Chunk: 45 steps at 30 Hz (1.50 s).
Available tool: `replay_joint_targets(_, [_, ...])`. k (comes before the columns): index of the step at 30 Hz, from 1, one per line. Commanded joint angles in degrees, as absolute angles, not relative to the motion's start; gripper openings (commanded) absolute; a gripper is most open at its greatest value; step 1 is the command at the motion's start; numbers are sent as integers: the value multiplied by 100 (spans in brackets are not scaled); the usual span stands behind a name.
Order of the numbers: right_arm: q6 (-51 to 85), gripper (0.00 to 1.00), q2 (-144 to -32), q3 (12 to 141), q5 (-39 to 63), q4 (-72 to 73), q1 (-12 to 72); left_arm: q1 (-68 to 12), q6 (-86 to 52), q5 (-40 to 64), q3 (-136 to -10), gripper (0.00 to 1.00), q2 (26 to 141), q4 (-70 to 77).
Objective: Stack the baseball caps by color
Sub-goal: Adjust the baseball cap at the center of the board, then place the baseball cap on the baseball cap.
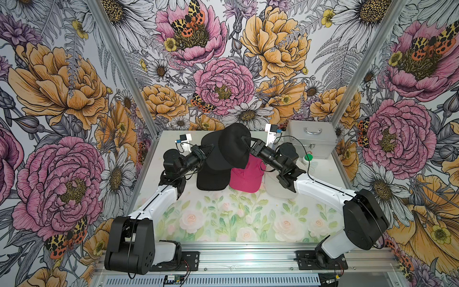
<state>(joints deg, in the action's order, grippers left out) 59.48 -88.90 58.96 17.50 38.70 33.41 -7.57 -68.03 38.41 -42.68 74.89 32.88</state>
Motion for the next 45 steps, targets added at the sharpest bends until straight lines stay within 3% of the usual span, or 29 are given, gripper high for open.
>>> replay_joint_targets(1, [5788,6,-8859,6143,1818,3763,3366,-695,-6653,4026,-4257,0,7502,3493])
replay_joint_targets(2, [5806,0,-8844,6176,1917,3818,3366,-684,-6669,4062,-4278,0,7544,3496])
replay_joint_targets(22, [5509,0,-7954,6604,3356,3507,3121,-484,-6318,3866,-3714,0,7690,3347])
replay_joint_targets(23, [5343,0,-7981,6710,3441,3268,3113,-482,-6256,3861,-3694,4,7701,3319])
replay_joint_targets(26, [4441,0,-8069,7112,3634,2076,3103,-392,-5961,3807,-3601,42,7548,3207])
replay_joint_targets(29, [3216,0,-8174,7631,3722,495,3124,-329,-5577,3424,-3457,68,6974,3047])
replay_joint_targets(32, [1931,0,-8274,8081,3779,-817,3138,-386,-4607,2916,-3530,86,6273,2281])
replay_joint_targets(36, [548,0,-8401,8372,3909,-1887,3138,-382,-3523,2700,-3619,98,5669,1765])
replay_joint_targets(39, [-433,0,-8461,8467,3967,-2578,3142,-360,-2928,2880,-3660,99,5456,1709])
replay_joint_targets(45, [-2700,0,-8663,8729,4197,-4243,3277,-680,-1264,4804,-4176,99,5502,1067])
